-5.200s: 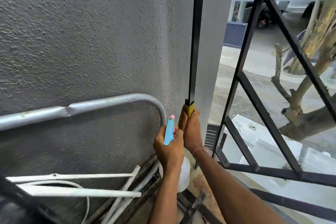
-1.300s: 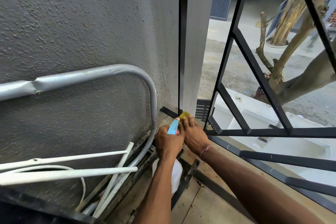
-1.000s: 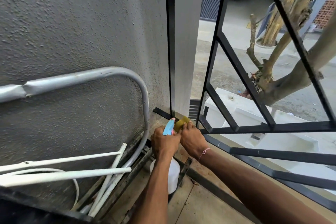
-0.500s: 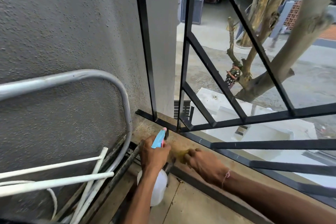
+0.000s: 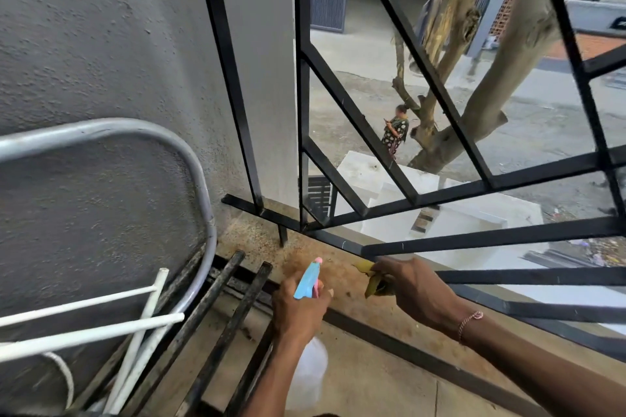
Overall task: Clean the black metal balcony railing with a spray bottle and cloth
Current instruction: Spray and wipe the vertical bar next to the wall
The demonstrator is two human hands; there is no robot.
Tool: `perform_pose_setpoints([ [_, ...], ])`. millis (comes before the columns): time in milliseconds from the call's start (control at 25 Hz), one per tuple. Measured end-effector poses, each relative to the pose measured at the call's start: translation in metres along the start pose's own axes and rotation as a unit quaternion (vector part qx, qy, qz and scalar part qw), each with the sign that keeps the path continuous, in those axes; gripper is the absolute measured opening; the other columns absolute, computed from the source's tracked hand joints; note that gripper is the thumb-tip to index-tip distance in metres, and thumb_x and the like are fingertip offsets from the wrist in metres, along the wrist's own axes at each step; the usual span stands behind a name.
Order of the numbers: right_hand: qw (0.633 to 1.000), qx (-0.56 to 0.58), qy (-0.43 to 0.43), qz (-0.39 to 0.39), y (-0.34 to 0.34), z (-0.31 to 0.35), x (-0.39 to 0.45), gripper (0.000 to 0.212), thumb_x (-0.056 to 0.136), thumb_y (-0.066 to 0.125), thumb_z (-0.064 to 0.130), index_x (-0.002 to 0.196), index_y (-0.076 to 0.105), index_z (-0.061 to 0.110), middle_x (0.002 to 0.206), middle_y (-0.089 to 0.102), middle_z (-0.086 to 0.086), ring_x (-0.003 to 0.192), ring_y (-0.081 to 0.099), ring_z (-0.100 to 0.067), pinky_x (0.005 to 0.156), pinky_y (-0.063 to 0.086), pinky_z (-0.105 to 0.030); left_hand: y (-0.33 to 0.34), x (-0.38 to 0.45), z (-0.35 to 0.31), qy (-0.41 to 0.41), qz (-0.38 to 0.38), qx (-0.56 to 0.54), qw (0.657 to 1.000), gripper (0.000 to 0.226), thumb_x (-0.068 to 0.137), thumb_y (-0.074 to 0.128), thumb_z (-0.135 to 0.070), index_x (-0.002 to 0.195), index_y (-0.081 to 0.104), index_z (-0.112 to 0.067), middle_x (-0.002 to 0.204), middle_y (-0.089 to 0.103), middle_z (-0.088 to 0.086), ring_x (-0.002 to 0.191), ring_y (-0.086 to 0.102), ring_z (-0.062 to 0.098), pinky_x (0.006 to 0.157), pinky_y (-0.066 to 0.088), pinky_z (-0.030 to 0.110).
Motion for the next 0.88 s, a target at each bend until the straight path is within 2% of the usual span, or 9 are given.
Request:
perform_pose_setpoints([
  [80,0.999,0.033,0.024,-0.016,0.004,-0.003,-0.002,0.029,0.094,0.067,0.010,0.121,0.065,0.020,0.108,0.074,0.003,0.095,0.072,-0.003,0.084,0.054,-0.010,0.004,-0.004,0.002,0.000,0.006,0.014,1.000,0.041,0.081,0.086,-0.035,0.106,0.056,-0.022,0.106,0.063,0.006,0.094,0.063,0.019,0.065,0.049,0.023],
  [160,0.996,0.057,0.055,-0.029,0.003,-0.006,-0.007,0.030,0.094,0.067,0.009,0.123,0.067,0.017,0.110,0.073,0.002,0.095,0.072,-0.003,0.082,0.051,-0.006,0.004,-0.005,0.005,-0.014,-0.007,0.027,1.000,0.052,0.079,0.086,-0.041,0.114,0.055,-0.018,0.109,0.062,0.006,0.097,0.062,0.020,0.062,0.046,0.024],
  [240,0.993,0.075,0.086,-0.027,0.000,-0.008,-0.019,0.030,0.093,0.066,0.006,0.122,0.068,0.015,0.108,0.073,0.003,0.093,0.071,-0.002,0.084,0.052,-0.008,0.002,-0.011,0.009,-0.022,-0.012,0.025,0.999,0.056,0.078,0.086,-0.042,0.116,0.054,-0.016,0.108,0.062,0.007,0.096,0.062,0.021,0.061,0.042,0.025],
  [400,0.990,0.083,0.110,-0.020,-0.012,-0.005,-0.043,0.030,0.093,0.066,0.004,0.121,0.067,0.014,0.106,0.073,0.005,0.080,0.065,0.011,0.082,0.051,-0.006,0.003,-0.022,0.012,-0.028,0.001,0.015,1.000,0.053,0.081,0.085,-0.039,0.112,0.044,-0.024,0.108,0.058,0.007,0.091,0.060,0.020,0.057,0.040,0.025],
  [520,0.989,0.088,0.117,-0.032,-0.023,-0.002,-0.062,0.029,0.093,0.067,0.005,0.122,0.067,0.012,0.106,0.073,0.005,0.074,0.060,0.019,0.079,0.048,-0.002,0.004,-0.025,0.008,-0.002,-0.008,0.009,1.000,0.048,0.079,0.086,-0.039,0.110,0.057,-0.018,0.104,0.063,0.008,0.089,0.063,0.021,0.059,0.048,0.027],
  [640,0.985,0.094,0.134,-0.046,-0.032,-0.005,-0.086,0.028,0.093,0.066,0.005,0.120,0.068,0.013,0.106,0.072,0.005,0.076,0.058,0.025,0.075,0.047,-0.001,0.008,-0.038,-0.003,0.041,-0.015,0.032,0.999,0.035,0.077,0.086,-0.038,0.094,0.062,-0.020,0.095,0.065,0.008,0.088,0.066,0.025,0.067,0.056,0.036],
  [760,0.984,0.098,0.134,-0.058,-0.039,-0.012,-0.098,0.027,0.095,0.064,0.005,0.120,0.067,0.014,0.105,0.069,0.010,0.082,0.057,0.028,0.074,0.047,-0.001,0.009,-0.046,-0.007,0.056,-0.017,0.012,0.998,0.042,0.077,0.089,-0.032,0.105,0.061,-0.017,0.095,0.063,0.006,0.087,0.065,0.024,0.068,0.058,0.037],
  [880,0.981,0.121,0.138,-0.062,-0.036,-0.025,-0.106,0.027,0.095,0.061,-0.001,0.119,0.068,0.011,0.103,0.068,0.013,0.084,0.059,0.026,0.076,0.047,-0.001,0.023,-0.041,-0.002,0.050,-0.007,0.010,0.999,0.044,0.080,0.087,-0.028,0.113,0.060,-0.016,0.095,0.061,0.003,0.086,0.063,0.019,0.061,0.050,0.025],
])
Point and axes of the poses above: each hand's wrist, its own x-axis towards the middle knuckle, its own y-axis out of the palm, z = x × y, the point moved 10 cm from there along x, towards the middle knuckle
